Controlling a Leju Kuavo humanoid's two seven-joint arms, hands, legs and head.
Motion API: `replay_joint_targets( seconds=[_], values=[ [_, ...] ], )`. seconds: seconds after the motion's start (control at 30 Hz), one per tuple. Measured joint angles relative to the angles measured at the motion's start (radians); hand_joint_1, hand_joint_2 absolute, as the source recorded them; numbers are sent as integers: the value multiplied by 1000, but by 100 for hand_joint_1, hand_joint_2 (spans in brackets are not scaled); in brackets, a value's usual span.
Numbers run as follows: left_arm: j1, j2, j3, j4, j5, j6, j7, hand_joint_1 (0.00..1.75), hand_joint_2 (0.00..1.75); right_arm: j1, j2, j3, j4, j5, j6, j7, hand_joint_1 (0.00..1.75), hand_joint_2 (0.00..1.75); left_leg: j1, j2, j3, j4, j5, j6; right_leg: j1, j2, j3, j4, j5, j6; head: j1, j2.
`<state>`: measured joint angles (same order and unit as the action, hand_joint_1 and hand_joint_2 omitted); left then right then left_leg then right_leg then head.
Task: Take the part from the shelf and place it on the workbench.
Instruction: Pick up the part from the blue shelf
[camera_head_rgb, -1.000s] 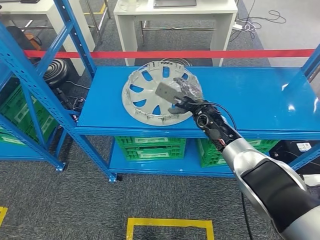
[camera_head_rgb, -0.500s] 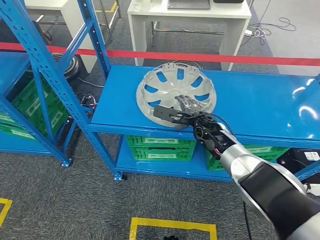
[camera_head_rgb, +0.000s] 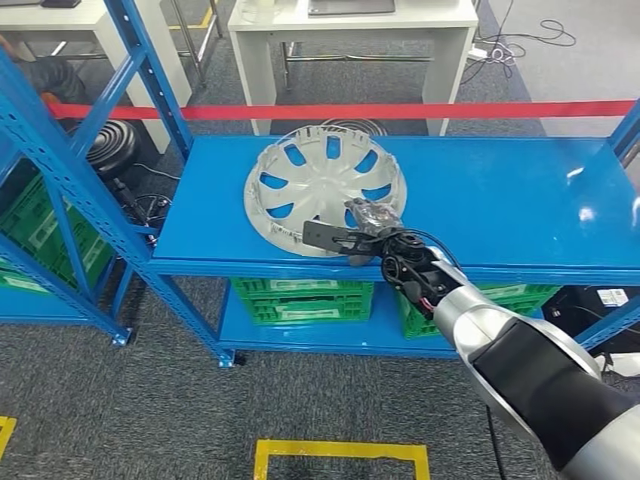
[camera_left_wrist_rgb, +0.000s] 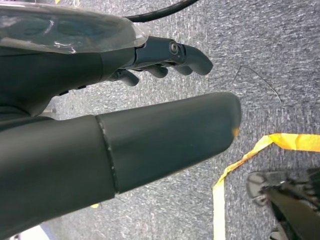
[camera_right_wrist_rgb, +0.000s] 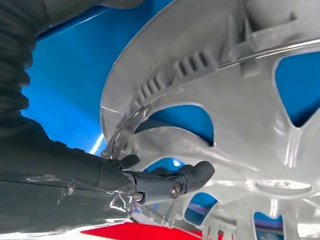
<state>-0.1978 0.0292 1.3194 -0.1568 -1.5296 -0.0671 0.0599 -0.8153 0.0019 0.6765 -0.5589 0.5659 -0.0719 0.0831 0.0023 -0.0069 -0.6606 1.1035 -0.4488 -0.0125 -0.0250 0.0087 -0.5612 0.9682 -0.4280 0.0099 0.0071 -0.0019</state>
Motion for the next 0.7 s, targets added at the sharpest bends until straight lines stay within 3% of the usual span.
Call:
replay_joint_targets(
  seconds=[0.07,0.1,0.23,0.27,0.37,0.4,0.43,0.47,0.53,0.57,0.6,0.7],
  values=[
    [-1,4,0,0,0,-1,0,0,0,-1,3,2,4,4,-5,-8,0,175,-8,0,63,-129,46,17,2,2,1,-1,-2,5,0,0],
    [-1,6,0,0,0,-1,0,0,0,0,3,2,6,5,-9,-15,0,175,-12,1,76,-156,52,22,2,3,1,-2,-3,10,0,0],
    [1,9,0,0,0,-4,-1,0,0,1,3,4,15,6,-26,-40,0,175,-11,4,89,-184,60,34,3,1,0,8,-17,31,3,0],
    [1,8,0,0,0,-5,-1,0,0,1,3,5,18,6,-29,-44,0,175,-8,5,94,-192,63,38,5,0,-17,47,-42,33,6,0],
    [2,5,0,0,0,-6,-3,0,0,8,3,7,28,7,-39,-55,0,175,-7,6,101,-197,62,44,6,-2,-110,248,-135,37,20,0],
    [1,4,0,0,0,-6,-4,0,0,13,3,8,31,7,-41,-57,0,175,-7,5,102,-196,61,45,6,-2,-129,284,-141,39,22,0],
    [1,3,0,0,0,-6,-4,0,0,17,3,9,34,7,-42,-59,0,175,-6,4,102,-193,59,45,5,-2,-129,281,-128,40,25,0],
    [2,3,0,0,0,-6,-5,0,0,18,3,9,37,7,-43,-61,0,175,-6,2,102,-189,56,43,3,-3,-110,237,-98,41,29,0],
    [4,2,0,0,0,-6,-5,0,0,16,3,9,41,7,-46,-64,0,175,-7,-1,102,-175,47,33,0,-4,-42,95,-30,42,40,0],
    [5,3,0,0,0,-6,-5,0,0,15,3,9,42,7,-47,-66,0,175,-9,-2,100,-167,42,29,-1,-4,-17,42,-11,39,43,0],
    [4,3,0,0,0,-6,-6,0,0,14,3,9,43,6,-48,-68,0,175,-11,-2,98,-161,38,25,-1,-2,-5,14,-4,35,42,0],
    [4,4,0,0,0,-6,-6,0,0,13,3,10,45,3,-47,-74,0,175,-9,-2,93,-151,34,15,2,1,-4,8,-4,16,27,0]
  ],
)
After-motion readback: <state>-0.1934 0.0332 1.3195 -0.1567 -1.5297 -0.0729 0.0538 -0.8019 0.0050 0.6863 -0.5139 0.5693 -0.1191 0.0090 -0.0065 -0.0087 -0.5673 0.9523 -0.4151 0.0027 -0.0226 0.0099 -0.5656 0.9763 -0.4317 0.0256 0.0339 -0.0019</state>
